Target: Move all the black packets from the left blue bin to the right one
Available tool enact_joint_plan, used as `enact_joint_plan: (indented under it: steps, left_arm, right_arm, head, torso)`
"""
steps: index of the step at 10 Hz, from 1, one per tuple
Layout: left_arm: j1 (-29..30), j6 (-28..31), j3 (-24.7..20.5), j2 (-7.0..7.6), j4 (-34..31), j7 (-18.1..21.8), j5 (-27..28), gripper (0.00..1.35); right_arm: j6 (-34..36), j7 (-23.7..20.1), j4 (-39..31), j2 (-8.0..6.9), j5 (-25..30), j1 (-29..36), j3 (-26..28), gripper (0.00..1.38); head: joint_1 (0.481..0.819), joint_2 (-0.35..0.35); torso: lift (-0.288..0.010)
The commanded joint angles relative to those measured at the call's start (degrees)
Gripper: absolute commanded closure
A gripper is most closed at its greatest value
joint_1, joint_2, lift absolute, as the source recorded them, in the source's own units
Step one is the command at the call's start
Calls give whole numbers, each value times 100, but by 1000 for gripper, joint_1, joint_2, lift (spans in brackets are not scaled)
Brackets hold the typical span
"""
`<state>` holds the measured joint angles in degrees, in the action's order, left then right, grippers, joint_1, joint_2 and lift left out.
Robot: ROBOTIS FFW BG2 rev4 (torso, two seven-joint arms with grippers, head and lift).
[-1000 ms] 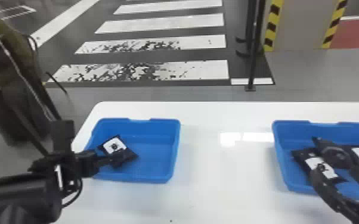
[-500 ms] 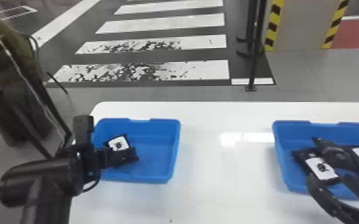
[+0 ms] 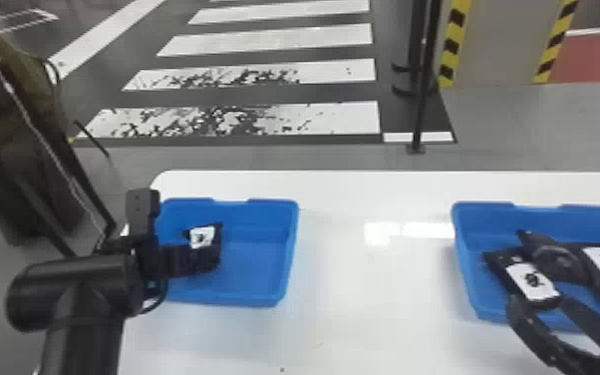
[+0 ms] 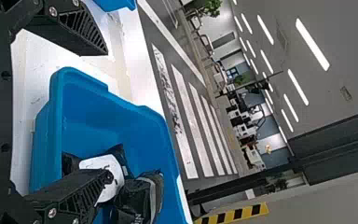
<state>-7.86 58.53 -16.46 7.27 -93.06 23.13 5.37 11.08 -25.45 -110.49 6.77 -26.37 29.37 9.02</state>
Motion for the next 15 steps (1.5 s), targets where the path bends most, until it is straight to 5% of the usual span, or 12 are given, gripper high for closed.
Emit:
enact_joint_plan:
  steps: [1,6,11,15]
  left_arm:
    - [96,-298,23,11,-109,148,12,1205]
    - [1390,-720,835,134,-2612,438,-1416,1204]
    - [1334,-847,2377,292,-2823,534,-2353,1204]
    - [1193,-903,3177,371,-2823,561,-2902,1205]
  right_arm:
    - [2,-3,-11,0,-37,16,0,133]
    - [480,-267,-560,0,-288,-40,-183,139]
    - [776,-337,-672,193,-756,-518,-628,139]
    - [804,-214,-461,264,-1031,-926,-788,144]
  head:
    - [695,168]
    - [695,98]
    - [695,-57]
    - [695,-161]
  torso:
    - [-140]
    - [-140]
    - [-140]
    - [-140]
